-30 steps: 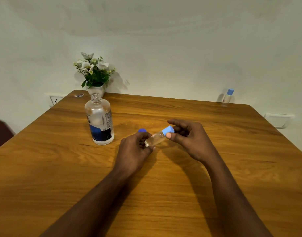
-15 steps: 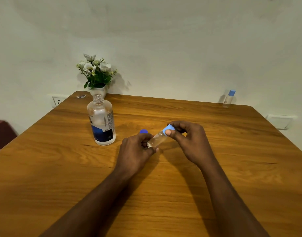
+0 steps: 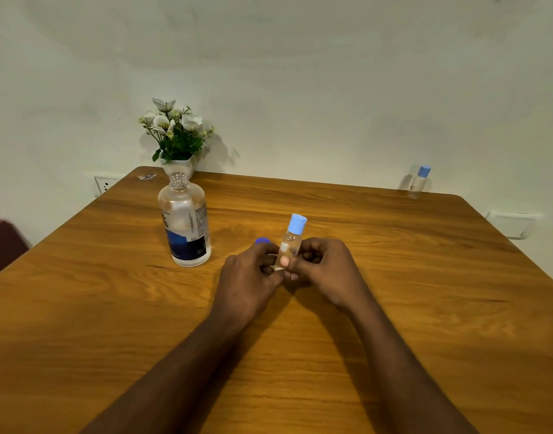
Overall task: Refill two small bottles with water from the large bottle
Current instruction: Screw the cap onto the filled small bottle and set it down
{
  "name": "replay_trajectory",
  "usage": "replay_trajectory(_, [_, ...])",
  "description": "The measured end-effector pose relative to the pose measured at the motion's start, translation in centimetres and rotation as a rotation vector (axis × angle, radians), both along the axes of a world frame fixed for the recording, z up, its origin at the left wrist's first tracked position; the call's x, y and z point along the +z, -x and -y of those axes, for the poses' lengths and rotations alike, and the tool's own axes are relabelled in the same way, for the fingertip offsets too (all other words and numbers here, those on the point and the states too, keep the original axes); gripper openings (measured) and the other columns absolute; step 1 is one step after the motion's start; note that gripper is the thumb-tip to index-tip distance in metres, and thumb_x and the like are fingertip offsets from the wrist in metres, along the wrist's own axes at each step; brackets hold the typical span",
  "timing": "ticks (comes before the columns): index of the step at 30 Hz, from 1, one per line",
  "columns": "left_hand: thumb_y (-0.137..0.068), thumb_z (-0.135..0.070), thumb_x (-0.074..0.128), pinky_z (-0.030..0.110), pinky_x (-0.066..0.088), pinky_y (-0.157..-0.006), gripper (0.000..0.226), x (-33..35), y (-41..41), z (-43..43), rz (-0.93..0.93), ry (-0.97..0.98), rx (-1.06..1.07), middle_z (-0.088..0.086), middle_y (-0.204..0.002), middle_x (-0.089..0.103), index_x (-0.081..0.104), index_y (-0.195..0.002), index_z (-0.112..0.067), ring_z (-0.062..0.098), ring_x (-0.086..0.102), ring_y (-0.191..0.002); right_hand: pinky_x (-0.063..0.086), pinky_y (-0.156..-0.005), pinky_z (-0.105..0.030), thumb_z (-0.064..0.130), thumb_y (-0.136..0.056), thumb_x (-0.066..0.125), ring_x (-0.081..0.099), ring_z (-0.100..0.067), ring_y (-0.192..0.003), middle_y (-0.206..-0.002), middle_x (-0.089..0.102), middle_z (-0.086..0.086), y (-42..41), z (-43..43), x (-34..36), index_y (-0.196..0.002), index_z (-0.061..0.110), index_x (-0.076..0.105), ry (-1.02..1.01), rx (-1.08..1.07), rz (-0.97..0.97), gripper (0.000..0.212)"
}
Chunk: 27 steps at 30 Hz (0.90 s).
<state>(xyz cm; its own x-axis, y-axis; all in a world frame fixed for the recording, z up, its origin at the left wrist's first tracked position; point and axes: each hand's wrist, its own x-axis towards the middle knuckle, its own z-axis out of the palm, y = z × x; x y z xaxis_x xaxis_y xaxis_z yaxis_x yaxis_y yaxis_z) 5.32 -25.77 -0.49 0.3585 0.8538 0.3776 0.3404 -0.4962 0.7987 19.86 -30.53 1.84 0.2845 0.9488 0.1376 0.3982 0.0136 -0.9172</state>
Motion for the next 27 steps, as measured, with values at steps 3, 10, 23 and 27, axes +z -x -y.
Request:
replay_trajectory(3, [-0.066,-0.033,0.083,0.021,0.055,-0.075,0.053,-0.1,0.0,-0.1,-0.034,-0.003,-0.013,-0.007,-0.100,0.072,0.064,-0.115,-0.021,-0.006,0.065,-0.082,0.060,-0.067,-0.037,0.017,-0.079,0.077,0.074,-0.019,-0.066,-0.073,0.075,-0.008,0.0,-0.1,-0.2,-0.092,0.011,0.072,0.017,-0.001,-0.031,0.015])
replay_trajectory(10, [-0.070,-0.028,0.082,0.030,0.054,-0.083,0.051,-0.2,-0.2,-0.2,-0.083,0.001,0.028,0.000,-0.104,0.072,0.065,-0.117,-0.019,0.004,0.067,-0.085,0.055,-0.070,-0.038,0.029,-0.076,0.078,0.068,-0.016,-0.076,-0.081,0.072,0.002,-1.4,-0.7,-1.0,-0.094,0.017,0.074,-0.030,-0.210,0.194,0.022])
replay_trajectory(23, [-0.079,-0.029,0.075,0.010,0.048,-0.079,0.037,-0.4,-0.3,-0.3,-0.114,-0.001,0.018,-0.006,-0.101,0.071,0.066,-0.114,-0.022,-0.005,0.062,-0.083,0.053,-0.077,-0.035,0.033,-0.080,0.073,0.063,-0.011,-0.086,-0.102,0.073,0.003,-3.5,-4.3,-2.3,-0.109,0.019,0.071,-0.068,-0.476,0.259,0.033])
replay_trajectory(27, [-0.079,-0.030,0.074,0.016,0.050,-0.080,0.035,-0.5,-0.3,-0.5,-0.118,-0.003,0.019,-0.006,-0.099,0.072,0.067,-0.113,-0.023,-0.003,0.063,-0.084,0.055,-0.081,-0.043,0.035,-0.078,0.073,0.067,-0.015,-0.090,-0.101,0.074,0.002,-3.3,-4.7,-2.5,-0.108,0.019,0.071,-0.049,-0.454,0.313,0.034])
